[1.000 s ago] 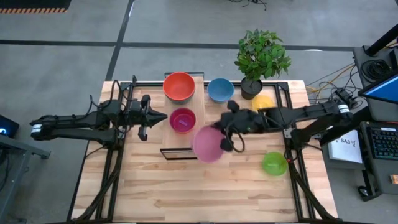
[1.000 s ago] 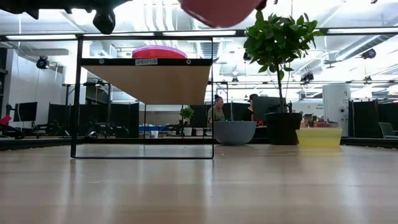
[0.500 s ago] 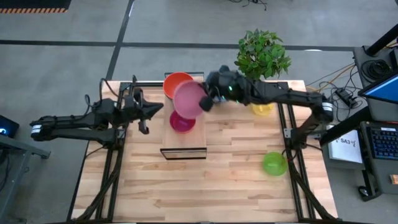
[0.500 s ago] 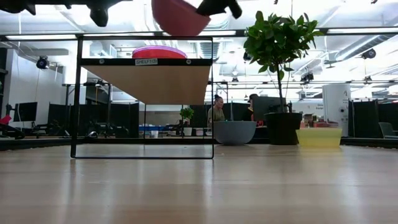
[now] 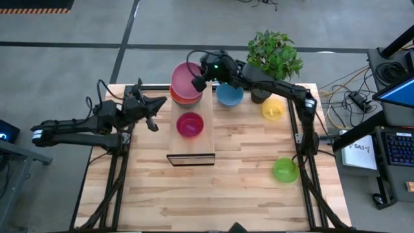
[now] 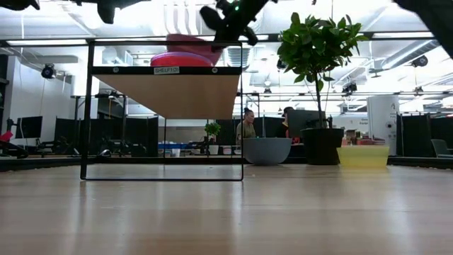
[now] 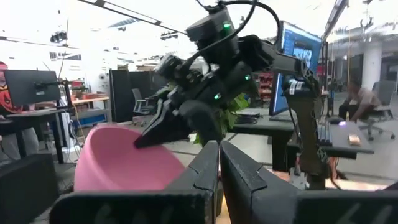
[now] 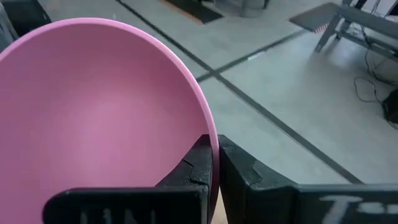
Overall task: Place and stack bowls onto a shelf
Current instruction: Stack the pink bowl on top of the orange bowl on the shelf
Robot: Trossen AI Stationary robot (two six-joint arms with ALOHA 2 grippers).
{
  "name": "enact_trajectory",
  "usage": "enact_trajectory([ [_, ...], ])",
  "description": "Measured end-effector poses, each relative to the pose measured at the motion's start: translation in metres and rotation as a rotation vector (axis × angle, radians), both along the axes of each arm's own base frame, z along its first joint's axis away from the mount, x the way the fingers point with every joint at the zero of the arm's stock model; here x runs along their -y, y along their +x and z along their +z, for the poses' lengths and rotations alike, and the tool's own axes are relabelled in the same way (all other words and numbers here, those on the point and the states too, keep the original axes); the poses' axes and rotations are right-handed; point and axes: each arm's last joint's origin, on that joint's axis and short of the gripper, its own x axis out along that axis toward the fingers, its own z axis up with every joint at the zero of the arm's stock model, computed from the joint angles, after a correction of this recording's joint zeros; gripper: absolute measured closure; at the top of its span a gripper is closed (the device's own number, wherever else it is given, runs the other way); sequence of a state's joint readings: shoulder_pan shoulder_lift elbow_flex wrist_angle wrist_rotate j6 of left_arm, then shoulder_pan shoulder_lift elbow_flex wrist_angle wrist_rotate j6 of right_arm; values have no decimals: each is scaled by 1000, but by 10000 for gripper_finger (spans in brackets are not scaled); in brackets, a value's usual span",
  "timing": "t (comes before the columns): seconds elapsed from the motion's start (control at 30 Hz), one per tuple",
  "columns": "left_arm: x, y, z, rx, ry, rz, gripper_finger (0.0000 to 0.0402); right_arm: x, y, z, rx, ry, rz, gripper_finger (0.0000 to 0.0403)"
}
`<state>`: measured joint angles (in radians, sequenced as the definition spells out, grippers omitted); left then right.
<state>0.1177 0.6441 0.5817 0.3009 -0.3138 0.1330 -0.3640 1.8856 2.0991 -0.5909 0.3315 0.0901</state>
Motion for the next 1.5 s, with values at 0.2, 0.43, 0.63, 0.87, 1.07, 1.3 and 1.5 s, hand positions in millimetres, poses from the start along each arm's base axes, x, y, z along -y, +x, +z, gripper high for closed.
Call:
enact_trajectory([
  [0.2,0,4,4,-53,14,6,402,6,12,-8,-57,14,22,391],
  [0.43,-1,11,-1,-104,-8,3,402,9,15,-8,-53,5,25,354],
  [0.63,-2,18,-4,-130,-11,3,402,9,15,-8,-51,1,24,312],
  [0.87,-3,24,1,-136,-14,18,402,8,14,2,-25,-8,67,281],
  [1.07,-4,30,2,-150,-10,19,402,2,8,20,23,16,176,276],
  [1.3,-5,36,8,-276,9,22,402,-25,-22,49,32,51,394,303],
  [1.5,-11,50,22,-457,92,17,402,-74,-44,58,-44,4,576,339],
])
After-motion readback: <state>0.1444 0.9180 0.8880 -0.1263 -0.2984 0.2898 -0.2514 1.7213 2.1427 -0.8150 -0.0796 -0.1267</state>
